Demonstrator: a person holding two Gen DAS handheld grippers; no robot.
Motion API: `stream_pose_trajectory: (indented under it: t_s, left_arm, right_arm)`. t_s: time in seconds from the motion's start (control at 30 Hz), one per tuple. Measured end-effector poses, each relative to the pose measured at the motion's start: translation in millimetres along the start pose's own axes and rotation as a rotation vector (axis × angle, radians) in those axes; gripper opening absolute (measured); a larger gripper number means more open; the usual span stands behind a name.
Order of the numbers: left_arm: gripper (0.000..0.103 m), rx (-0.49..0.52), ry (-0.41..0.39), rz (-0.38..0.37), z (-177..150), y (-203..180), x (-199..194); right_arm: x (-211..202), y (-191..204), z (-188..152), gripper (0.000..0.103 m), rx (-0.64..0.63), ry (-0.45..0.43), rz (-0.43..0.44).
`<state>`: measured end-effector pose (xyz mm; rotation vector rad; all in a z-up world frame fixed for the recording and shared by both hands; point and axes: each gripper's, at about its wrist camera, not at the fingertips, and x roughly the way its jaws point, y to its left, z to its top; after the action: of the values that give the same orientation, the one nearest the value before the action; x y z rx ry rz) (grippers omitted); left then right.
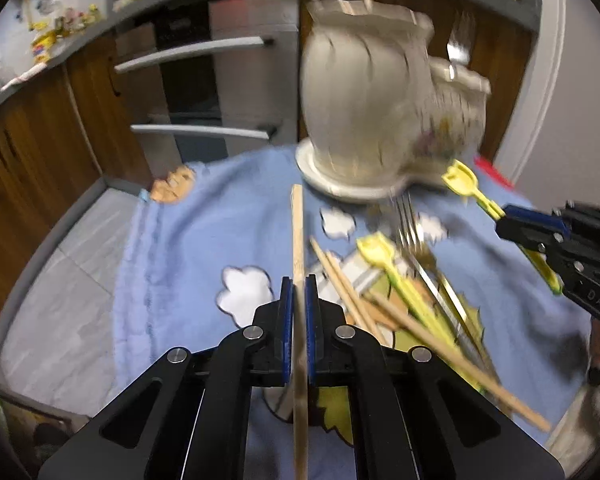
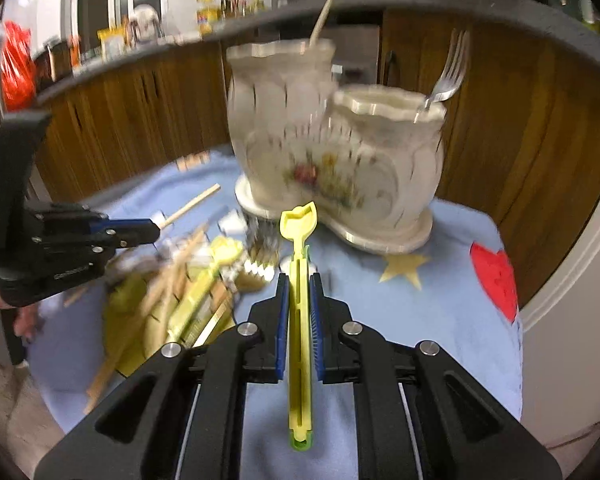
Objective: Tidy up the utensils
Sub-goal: 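Carry chopstick to tall cup with left tool while right tool carries yellow utensil to short cup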
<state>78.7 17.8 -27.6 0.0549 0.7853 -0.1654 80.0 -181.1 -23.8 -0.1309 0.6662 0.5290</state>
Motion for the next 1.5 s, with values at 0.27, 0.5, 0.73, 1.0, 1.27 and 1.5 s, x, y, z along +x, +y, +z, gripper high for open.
stream_pose_trajectory:
  t_s: [0.27,0.5,0.73,1.0,1.27,1.5]
  left_arm:
    - [0.006,-0.150,-0.352,-0.154,10,20,-55]
    - [0.006,-0.200,-0.495,-0.146,21,23,-74]
    - [0.006,-0.193,-0.593,-0.155,49,17,-88]
    - [0.006,-0.158,-0.672,-0.231,113,-1,-68]
    - [0.006,-0.161,-0.736,-0.262,154,-15,-34]
    - [0.006,-0.185,-0.773,-0.207,165,-14,-17]
  right_arm:
    - [-42,-20,13,0.010,0.110,-0.231,0.122]
    - [-65,-32,51,0.010,0.144,-0.358,0.120]
    - [-64,-49,95,0.010,0.200,-0.494,0.134]
    - [-21,-78,113,0.010,0.306,-0.491,0.149]
    - [5,-84,104,0.010,0.304,-0.524,0.151]
    - [11,-81,98,0.010,0.300,-0.519,0.148]
